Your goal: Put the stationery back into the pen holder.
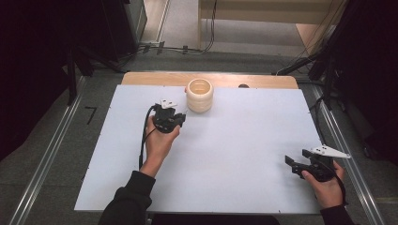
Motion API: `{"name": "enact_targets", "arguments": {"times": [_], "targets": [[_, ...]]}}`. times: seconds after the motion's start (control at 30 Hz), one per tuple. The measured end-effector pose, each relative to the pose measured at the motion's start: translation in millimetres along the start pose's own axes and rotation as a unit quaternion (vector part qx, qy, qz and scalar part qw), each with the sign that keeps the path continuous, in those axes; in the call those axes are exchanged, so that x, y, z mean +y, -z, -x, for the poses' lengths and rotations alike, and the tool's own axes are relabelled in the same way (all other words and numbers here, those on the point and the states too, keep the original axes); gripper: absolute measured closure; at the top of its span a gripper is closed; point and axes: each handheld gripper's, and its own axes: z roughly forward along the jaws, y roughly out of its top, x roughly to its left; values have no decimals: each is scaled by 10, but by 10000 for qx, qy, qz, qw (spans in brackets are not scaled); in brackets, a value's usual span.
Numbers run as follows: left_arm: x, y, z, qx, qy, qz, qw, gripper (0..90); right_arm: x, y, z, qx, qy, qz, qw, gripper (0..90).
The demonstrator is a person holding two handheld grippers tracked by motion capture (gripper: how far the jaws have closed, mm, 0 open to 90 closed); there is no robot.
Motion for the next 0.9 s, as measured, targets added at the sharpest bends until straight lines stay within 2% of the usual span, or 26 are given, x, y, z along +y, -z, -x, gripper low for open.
{"name": "enact_targets", "arguments": {"times": [0.23,0.6,0.9], "targets": [[136,-87,24,-16,30,15,10000,817,-8,-7,-6,22,-11,-12,10000,193],[361,-189,69,-60,-28,55,10000,817,-15,-27,-5,35,-8,-41,10000,193],[493,-270,57,23,-13,55,10000,817,-23,-38,25,49,-10,-63,10000,193]]}}
